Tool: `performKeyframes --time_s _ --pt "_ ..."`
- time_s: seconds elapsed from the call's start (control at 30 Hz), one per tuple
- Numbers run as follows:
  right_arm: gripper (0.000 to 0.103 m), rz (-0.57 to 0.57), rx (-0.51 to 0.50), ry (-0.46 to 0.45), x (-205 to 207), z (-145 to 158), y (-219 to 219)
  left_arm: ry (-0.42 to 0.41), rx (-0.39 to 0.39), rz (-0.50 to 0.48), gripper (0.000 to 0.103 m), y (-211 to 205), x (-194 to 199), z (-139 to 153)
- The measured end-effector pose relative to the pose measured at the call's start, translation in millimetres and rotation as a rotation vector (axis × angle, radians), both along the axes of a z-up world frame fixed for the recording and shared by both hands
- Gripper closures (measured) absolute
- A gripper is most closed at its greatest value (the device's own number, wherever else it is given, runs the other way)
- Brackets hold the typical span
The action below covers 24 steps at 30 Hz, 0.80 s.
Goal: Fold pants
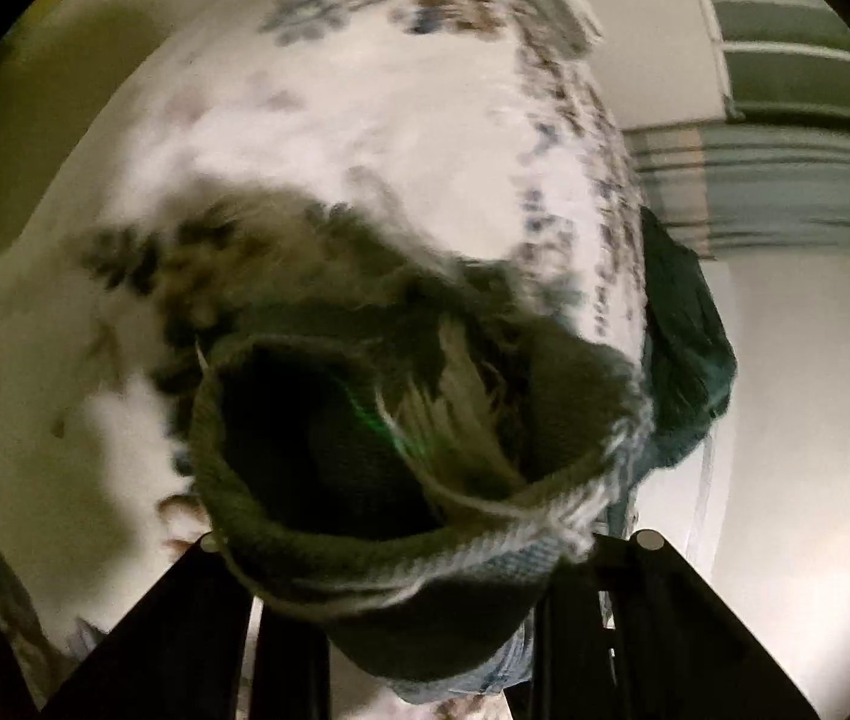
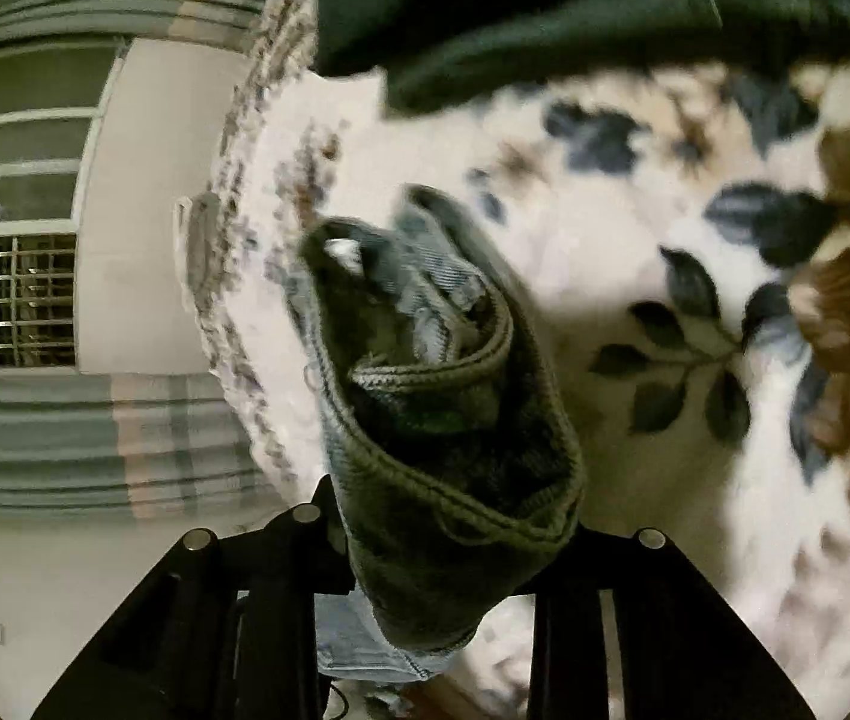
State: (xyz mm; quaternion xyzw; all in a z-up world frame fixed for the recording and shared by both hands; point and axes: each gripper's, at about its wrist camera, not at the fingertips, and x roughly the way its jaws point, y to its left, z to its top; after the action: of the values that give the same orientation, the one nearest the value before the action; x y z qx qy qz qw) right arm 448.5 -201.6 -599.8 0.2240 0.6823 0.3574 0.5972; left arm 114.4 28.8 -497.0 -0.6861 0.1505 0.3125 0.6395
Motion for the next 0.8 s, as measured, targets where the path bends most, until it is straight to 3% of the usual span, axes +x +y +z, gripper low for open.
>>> performKeyframes --time_s 0.27,0.4,0.5,0.6,0.67,0.73,0.8 --pt "0.073 -0.131 0.095 -0.02 31 120 -18 -0.077 0.077 -0.164 0.081 44 67 110" --pt "0.074 -0.254 0.153 -0.076 73 183 -35 -0.18 0.112 -0.279 0.081 65 146 158" --pt "0.074 -0.376 0.188 -0.14 113 221 -52 -0.253 0.132 -0.381 0.081 78 217 179" --pt "0.074 -0.497 0.202 -0.205 151 241 -72 -0.314 0.148 -0.512 0.081 85 304 181" --pt "0.075 -0.573 0.193 -0.243 174 238 -88 -0.322 0.148 -0.585 0.081 89 350 170" --pt "0.075 -0.648 0.168 -0.254 190 217 -105 -0.323 0.133 -0.675 0.081 88 398 144" --pt "0.076 -0.703 0.13 -0.244 195 183 -118 -0.273 0.138 -0.774 0.081 84 433 105"
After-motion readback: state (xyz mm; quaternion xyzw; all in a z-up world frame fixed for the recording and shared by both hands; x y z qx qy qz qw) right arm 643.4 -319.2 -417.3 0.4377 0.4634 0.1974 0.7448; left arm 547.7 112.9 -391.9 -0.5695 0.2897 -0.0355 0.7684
